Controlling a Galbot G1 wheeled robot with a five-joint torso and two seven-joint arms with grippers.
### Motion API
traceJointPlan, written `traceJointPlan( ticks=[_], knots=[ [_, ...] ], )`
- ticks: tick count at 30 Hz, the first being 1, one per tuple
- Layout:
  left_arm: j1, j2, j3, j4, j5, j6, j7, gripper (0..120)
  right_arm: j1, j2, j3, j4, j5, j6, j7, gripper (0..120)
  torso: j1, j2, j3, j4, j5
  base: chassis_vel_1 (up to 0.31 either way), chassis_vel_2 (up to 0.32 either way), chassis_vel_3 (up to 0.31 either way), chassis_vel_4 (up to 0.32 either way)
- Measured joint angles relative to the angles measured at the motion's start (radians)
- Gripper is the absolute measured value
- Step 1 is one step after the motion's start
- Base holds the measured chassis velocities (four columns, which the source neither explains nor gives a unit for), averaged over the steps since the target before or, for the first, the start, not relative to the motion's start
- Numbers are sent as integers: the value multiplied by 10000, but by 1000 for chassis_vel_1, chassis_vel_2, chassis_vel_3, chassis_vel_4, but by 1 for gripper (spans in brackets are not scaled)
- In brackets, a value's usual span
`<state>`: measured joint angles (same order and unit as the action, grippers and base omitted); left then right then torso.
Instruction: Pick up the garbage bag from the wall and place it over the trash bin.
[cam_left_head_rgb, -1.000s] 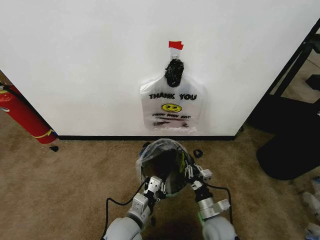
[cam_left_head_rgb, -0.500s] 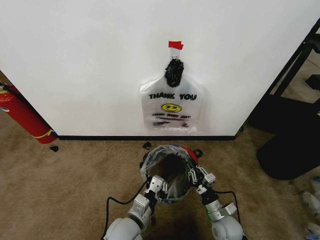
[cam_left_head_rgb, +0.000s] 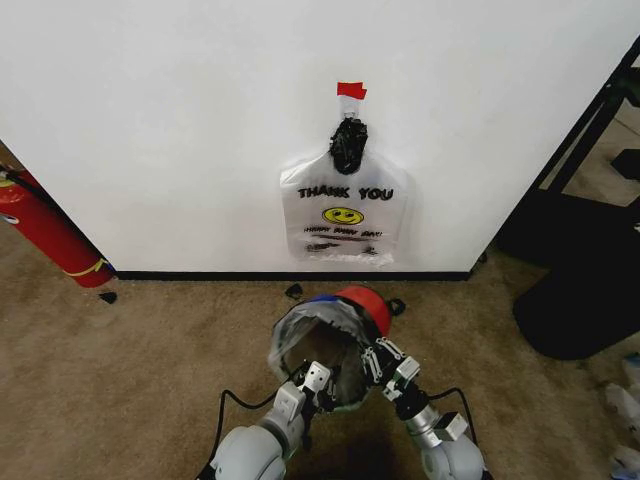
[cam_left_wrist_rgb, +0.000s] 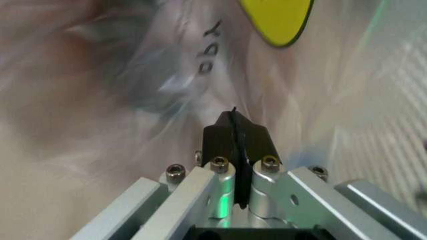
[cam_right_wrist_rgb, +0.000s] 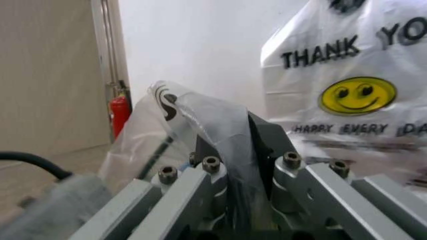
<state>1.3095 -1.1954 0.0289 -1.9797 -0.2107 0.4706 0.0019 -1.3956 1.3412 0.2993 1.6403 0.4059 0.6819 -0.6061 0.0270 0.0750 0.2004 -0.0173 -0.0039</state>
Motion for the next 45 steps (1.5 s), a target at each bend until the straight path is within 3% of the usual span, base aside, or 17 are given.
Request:
traceJointPlan(
  ticks=[14, 26, 34, 39, 45],
  knots=[
    [-971, -301, 156, 1451, -297, -9, 112, 0, -192, 162, -370, 46, 208, 76, -316, 0, 0, 0, 0, 0, 0, 0, 0, 0, 0],
    [-982, -253, 260, 1463, -206, -43, 65, 0, 96, 128, -193, -589, -177, -67, 658, 0, 0, 0, 0, 0, 0, 0, 0, 0, 0],
    [-845, 11, 328, 918, 108, -222, 246, 0, 746, 122, -190, -1095, -632, -614, 1662, 0, 0, 0, 0, 1, 1, 0, 0, 0, 0],
    [-1218, 26, 398, 1200, 116, -339, 236, 0, 682, 91, -104, -967, -773, -672, 1764, 0, 0, 0, 0, 1, 1, 0, 0, 0, 0],
    [-2330, 133, 808, 1508, -406, -379, 146, 0, 256, -19, 503, -372, -1536, -654, 2972, 0, 0, 0, 1, -1, 0, 0, 0, 0, 0]
  ],
)
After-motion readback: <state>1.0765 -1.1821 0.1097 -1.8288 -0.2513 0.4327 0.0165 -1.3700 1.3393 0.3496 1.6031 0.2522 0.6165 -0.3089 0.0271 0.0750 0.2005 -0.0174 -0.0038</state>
